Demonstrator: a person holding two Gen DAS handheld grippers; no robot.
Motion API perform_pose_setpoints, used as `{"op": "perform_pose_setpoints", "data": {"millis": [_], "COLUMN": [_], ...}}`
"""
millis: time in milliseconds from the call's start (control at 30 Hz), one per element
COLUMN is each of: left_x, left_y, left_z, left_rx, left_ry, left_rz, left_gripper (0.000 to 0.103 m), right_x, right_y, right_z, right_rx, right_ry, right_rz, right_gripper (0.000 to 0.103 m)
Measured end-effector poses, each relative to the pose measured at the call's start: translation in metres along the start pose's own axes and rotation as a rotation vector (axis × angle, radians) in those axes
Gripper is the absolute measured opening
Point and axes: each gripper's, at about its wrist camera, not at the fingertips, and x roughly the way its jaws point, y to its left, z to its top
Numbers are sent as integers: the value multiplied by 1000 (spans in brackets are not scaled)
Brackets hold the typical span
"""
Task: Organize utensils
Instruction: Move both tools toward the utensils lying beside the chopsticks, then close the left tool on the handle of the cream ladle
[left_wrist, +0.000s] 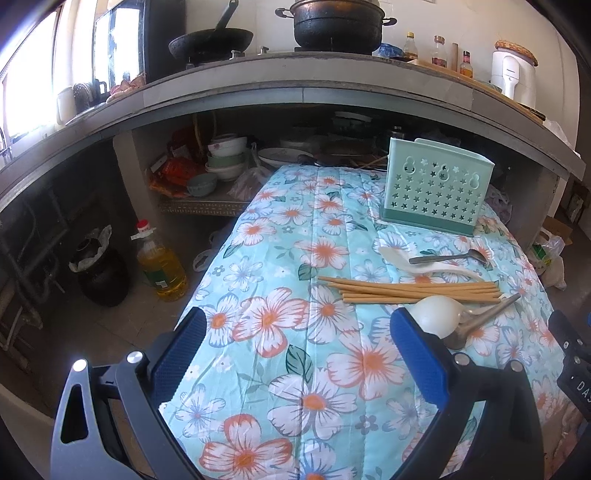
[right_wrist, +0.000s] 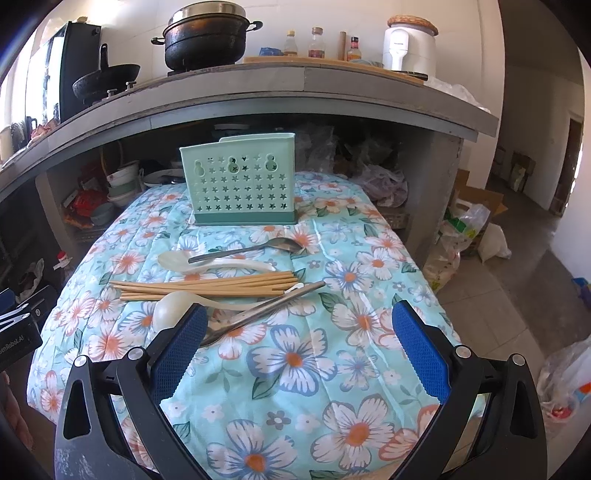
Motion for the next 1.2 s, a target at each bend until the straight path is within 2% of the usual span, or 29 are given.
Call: {"op": "perform_pose_setpoints", "data": {"millis": [233,400,567,700,767,900,1033,1133,1200], "left_x": [14,21,28,26,25,25,25,34,44], "left_y": [-1,3,4,10,9,-5,-28,-46,-56], "left_z": [-2,-5,-7,-9,-9,-7,-7,-8,-8], "left_rx": [4,-35,-41,-88,-100,-32,107,201,243], "left_ry": [54,53,80,56,42,21,-24,-15,8], "left_rz": [-26,-99,-216,-383,-419,-459,-479,-464,-459], "left_gripper": [97,98,97,97,97,97,97,86,72], "right_x": [-4,0,-1,3,4,6,9,14,18], "right_y": [2,7,9,9,9,5,-5,-13,-18], "right_z": [0,-4,-9,-8,-7,-6,-5,-3,-4], "right_rx": [-37,-72,-80,-83,-82,-58,-23,-7,5], "right_ry": [-37,-28,-67,-75,-76,-87,-89,-91,-90], "right_rz": [2,10,30,66,89,122,149,141,135], "right_gripper": [95,95,95,95,95,95,95,95,95]}}
